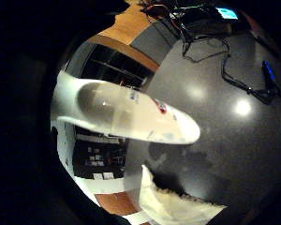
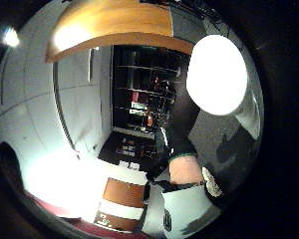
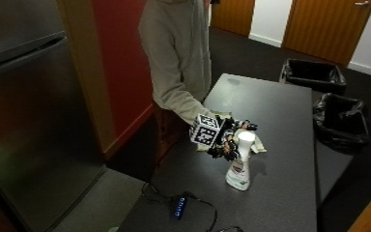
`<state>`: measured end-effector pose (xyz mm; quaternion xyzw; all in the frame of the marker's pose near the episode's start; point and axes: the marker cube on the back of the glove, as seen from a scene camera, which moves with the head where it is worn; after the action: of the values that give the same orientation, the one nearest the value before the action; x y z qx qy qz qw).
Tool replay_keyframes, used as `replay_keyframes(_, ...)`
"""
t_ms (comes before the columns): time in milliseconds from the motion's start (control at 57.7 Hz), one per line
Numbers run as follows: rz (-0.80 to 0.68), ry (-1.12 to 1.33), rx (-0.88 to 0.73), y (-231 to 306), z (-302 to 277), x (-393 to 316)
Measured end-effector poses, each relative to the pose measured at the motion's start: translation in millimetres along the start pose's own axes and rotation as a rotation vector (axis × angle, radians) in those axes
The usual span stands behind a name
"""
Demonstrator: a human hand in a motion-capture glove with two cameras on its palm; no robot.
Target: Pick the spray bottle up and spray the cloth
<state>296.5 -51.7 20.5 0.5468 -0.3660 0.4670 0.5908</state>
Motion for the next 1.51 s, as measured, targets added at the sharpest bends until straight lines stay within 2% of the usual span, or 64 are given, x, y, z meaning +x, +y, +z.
replay_keyframes(295, 0.026, -0.071, -0.010, -23, 25, 8)
replay_keyframes(502, 0.011, -0.056, -0.087, -49, 43, 4)
replay_keyframes(884, -0.132, 0.092, -0.392, -76, 89, -27)
replay_keyframes(1091, -0.335, 0.291, -0.636, -42, 95, -58)
replay_keyframes(1195, -0.417, 0.334, -0.927, -15, 71, -105)
replay_keyframes(1282, -0.614, 0.551, -0.897, -14, 72, -120)
replay_keyframes(1421, -0.833, 0.774, -1.033, 15, 46, -158)
replay_keyframes(1507, -0.945, 0.883, -1.062, 35, 33, -170)
